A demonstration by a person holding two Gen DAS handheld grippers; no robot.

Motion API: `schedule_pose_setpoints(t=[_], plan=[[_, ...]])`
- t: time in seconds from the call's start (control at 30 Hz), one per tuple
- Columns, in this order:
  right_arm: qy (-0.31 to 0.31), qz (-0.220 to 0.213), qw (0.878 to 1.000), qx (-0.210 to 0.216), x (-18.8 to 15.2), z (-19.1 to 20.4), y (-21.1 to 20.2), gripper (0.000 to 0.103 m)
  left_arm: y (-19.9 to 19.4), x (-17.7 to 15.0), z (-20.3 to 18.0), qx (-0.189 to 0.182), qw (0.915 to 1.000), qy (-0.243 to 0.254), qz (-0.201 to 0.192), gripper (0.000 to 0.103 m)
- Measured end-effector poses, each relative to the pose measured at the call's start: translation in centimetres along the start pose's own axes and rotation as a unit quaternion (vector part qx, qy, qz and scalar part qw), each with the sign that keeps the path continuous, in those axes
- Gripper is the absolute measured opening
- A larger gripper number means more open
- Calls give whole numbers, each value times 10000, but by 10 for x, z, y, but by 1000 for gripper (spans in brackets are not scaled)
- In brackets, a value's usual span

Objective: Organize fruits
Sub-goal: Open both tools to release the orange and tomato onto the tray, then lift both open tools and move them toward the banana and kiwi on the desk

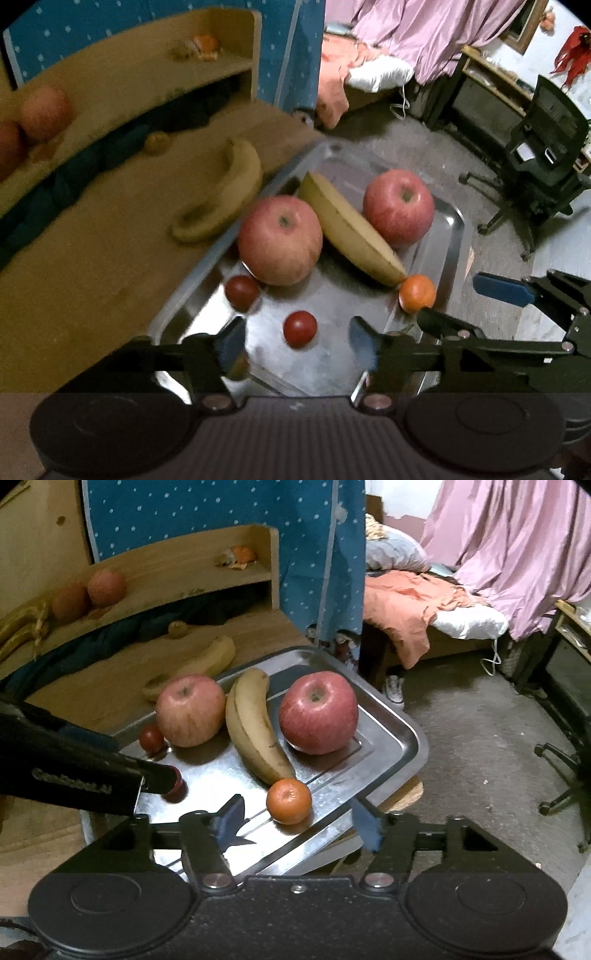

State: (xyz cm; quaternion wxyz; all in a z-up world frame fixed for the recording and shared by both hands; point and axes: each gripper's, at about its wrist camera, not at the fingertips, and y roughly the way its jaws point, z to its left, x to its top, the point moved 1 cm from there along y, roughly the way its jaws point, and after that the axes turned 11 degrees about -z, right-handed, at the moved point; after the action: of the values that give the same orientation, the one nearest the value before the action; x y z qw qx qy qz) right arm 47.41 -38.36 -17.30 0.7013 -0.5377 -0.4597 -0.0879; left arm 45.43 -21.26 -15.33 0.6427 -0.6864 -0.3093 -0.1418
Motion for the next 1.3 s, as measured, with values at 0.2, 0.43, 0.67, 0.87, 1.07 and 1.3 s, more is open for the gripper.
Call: schedule_pose_setpoints(t=[0.2,0.43,0.67,0.87,1.07,1.3], plan=[[75,-146,9994,-293,3,18,-21,90,-26,4,18,31,9994,75,-325,90],[255,-283,9974,-619,3,44,-47,102,-56,0,49,173,9980,119,-594,102],[453,-357,9952,-790,-2,77,-69,102,-75,-11,92,367,9974,26,-613,103],[603,-222,9934,-948,-9,108,-78,102,-86,-22,129,493,9973,-4,-544,103],[724,-10,9906,-1158,-19,132,-80,102,-93,-35,164,544,9975,-26,-444,103],[758,148,9899,-1186,-32,159,-82,102,-96,-51,191,570,9979,-75,-308,103]])
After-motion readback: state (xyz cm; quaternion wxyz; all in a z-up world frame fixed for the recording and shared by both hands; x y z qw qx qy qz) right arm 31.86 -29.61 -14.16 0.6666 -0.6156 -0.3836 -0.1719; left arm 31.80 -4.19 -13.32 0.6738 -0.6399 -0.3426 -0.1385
